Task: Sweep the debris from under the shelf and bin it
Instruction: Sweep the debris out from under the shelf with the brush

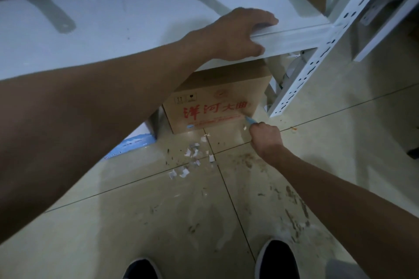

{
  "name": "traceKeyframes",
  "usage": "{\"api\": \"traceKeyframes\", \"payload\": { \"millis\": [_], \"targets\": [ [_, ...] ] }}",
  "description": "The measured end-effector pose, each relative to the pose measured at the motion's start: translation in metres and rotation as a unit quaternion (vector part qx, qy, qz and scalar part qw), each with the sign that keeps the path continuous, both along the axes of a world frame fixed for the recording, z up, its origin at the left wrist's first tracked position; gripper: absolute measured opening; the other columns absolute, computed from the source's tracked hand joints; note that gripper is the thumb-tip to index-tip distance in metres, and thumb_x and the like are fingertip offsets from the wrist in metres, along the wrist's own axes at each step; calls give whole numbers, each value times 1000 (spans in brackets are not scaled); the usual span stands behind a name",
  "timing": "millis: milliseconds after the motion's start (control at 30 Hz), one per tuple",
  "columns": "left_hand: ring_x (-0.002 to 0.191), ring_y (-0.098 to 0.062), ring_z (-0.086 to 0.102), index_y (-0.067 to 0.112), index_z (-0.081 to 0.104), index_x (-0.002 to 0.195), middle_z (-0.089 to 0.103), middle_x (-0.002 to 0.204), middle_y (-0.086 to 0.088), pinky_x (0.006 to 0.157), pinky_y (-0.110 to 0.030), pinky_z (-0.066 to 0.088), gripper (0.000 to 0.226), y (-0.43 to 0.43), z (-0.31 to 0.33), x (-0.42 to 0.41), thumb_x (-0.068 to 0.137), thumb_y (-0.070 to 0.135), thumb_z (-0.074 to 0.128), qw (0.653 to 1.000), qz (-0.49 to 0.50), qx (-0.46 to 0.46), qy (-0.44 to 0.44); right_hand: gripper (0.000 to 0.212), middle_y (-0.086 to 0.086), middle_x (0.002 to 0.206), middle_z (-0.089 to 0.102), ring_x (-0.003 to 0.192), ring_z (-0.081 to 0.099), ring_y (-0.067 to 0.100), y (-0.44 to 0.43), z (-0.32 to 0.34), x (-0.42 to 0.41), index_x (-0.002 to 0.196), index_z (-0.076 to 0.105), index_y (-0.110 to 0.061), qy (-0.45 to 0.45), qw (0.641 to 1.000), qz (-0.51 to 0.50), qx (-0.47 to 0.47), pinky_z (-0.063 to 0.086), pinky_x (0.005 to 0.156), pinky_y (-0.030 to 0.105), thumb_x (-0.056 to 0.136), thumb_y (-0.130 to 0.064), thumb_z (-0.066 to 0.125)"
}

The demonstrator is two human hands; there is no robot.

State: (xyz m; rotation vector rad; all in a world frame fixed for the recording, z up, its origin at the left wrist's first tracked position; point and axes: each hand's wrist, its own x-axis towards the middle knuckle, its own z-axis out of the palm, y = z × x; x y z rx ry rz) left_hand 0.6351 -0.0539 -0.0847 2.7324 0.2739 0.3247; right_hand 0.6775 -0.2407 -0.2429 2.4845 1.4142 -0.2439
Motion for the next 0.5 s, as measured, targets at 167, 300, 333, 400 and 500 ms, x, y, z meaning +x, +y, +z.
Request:
{"api": "traceKeyframes", "payload": {
  "millis": [167,300,333,400,500],
  "targets": [
    [136,-14,39,23,45,144,44,149,4,107,-24,27,62,0,0,-1,87,36,65,1000,9,0,-18,17,10,98,70,88,69,25,8,-25,-40,100,66,-5,18,999,51,8,58,73,34,85,-4,57],
    [138,-15,38,21,44,146,42,151,3,115,-31,30,64,-4,3,-5,87,36,65,1000,10,-5,4,11,5,73,71,64,70,16,11,-27,-84,79,73,-10,9,993,117,-4,54,55,25,69,-13,75],
    [139,-15,37,21,42,147,41,152,3,116,-33,30,64,-6,6,-7,88,35,64,1000,11,-3,16,13,3,64,69,56,68,12,10,-26,-94,71,73,-11,9,992,126,-9,51,49,21,61,-16,80],
    [140,-15,35,22,39,148,38,153,4,115,-33,29,65,-8,11,-13,89,34,63,999,13,3,36,25,0,42,57,35,56,8,8,-27,-108,47,67,-13,34,990,136,4,41,36,14,34,-17,88],
    [139,-17,34,26,36,149,36,154,6,113,-35,29,64,-10,17,-32,91,32,61,998,27,7,58,31,1,37,54,29,53,11,6,-19,-121,43,65,-14,42,985,160,45,39,32,15,25,-16,91]
  ]
}}
